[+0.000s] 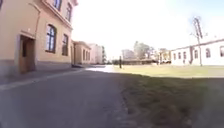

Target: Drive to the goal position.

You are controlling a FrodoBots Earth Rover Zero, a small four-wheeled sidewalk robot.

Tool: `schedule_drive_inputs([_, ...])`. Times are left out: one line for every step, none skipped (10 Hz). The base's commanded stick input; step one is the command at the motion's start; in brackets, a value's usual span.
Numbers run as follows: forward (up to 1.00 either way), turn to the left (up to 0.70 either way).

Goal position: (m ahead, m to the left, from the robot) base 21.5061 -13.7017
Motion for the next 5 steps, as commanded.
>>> schedule_drive_inputs([0.85, 0.00])
schedule_drive_inputs([0.85, 0.00])
schedule_drive_inputs([0.85, 0.00])
schedule_drive_inputs([0.85, 0.00])
schedule_drive_inputs([0.85, 0.00])
